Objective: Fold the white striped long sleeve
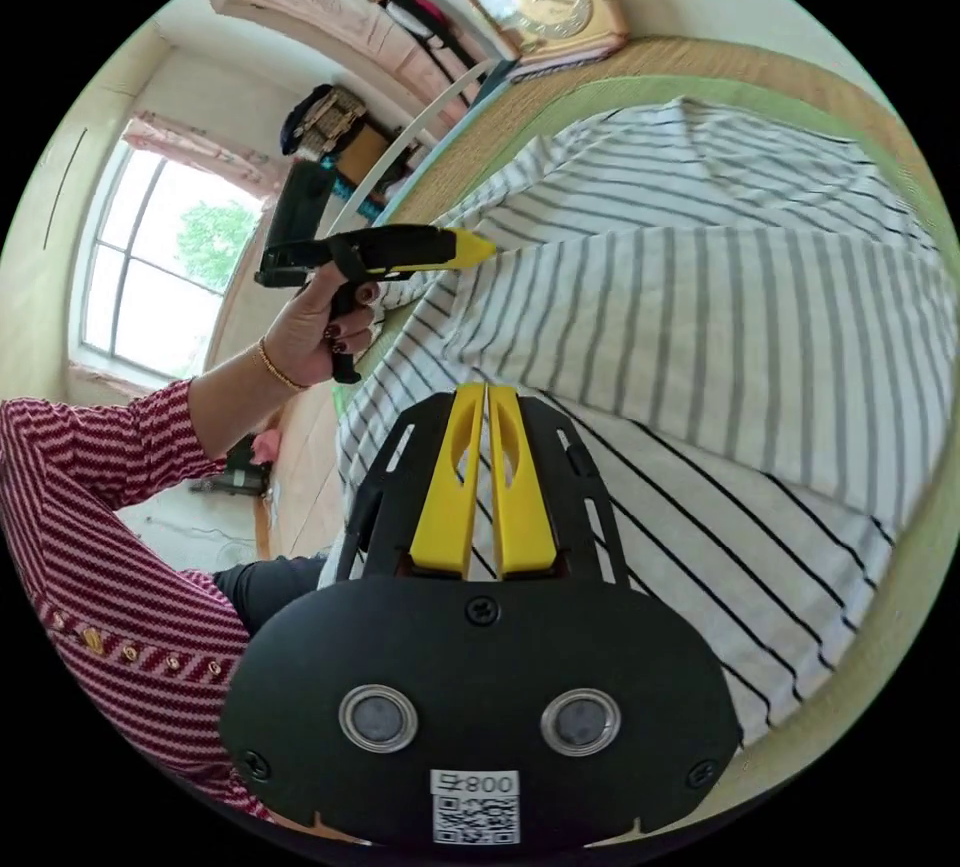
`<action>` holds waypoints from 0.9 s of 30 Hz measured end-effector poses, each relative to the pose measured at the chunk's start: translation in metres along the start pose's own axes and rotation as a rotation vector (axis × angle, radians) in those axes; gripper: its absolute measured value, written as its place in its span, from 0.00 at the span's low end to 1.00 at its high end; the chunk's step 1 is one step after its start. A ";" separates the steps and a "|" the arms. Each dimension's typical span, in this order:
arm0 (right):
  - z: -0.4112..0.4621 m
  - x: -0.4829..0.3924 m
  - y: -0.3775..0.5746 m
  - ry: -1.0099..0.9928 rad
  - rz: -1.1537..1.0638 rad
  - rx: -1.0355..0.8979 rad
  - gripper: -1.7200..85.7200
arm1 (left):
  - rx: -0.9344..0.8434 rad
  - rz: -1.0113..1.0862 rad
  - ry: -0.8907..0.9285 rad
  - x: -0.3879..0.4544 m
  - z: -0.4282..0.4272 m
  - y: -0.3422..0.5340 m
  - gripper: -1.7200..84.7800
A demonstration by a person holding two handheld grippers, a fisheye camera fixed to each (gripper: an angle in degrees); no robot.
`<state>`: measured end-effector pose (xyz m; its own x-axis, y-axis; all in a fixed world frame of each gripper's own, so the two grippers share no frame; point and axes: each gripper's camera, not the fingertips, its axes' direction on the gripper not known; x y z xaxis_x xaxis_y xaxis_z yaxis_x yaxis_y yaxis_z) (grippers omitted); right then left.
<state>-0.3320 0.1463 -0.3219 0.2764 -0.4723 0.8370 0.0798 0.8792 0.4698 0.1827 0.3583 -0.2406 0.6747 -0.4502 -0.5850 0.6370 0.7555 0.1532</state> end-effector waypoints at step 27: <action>-0.130 0.128 0.121 0.356 0.374 0.292 0.03 | -0.205 0.443 -0.157 0.132 0.176 -0.155 0.03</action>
<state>-0.1625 0.2006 -0.1944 0.5435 -0.0390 0.8385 -0.3377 0.9044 0.2609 0.2382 0.0980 -0.2018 0.9211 -0.1199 -0.3704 0.2018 0.9606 0.1910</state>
